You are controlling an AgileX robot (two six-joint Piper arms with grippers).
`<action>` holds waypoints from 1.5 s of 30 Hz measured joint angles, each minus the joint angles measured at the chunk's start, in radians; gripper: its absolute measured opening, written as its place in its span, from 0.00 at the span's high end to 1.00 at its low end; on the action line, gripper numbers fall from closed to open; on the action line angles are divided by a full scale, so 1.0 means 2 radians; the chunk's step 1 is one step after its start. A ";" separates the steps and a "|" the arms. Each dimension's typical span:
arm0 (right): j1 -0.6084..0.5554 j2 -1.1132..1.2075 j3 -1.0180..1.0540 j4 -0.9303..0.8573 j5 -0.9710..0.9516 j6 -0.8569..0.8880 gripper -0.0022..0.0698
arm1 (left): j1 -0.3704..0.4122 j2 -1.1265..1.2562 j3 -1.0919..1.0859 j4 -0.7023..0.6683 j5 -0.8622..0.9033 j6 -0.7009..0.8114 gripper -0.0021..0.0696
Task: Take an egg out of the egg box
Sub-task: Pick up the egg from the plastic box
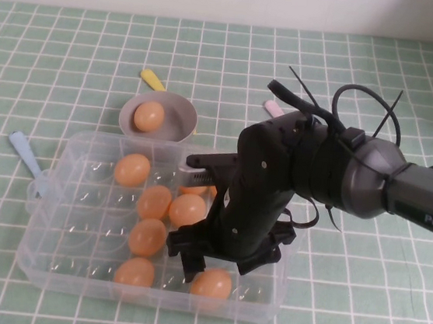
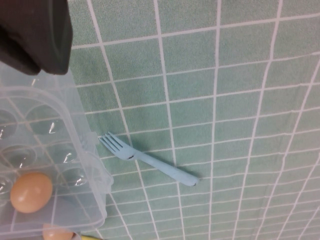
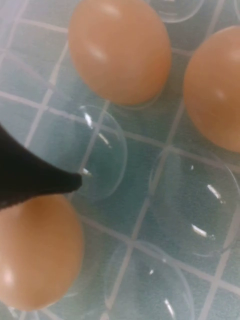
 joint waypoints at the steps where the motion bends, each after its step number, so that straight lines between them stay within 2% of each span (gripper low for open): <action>1: 0.000 0.002 0.000 0.000 -0.001 0.000 0.17 | 0.000 0.000 0.000 0.000 0.000 0.000 0.98; 45: 0.000 0.015 0.000 0.002 -0.004 0.003 0.17 | 0.000 0.000 0.000 0.000 0.001 0.000 0.98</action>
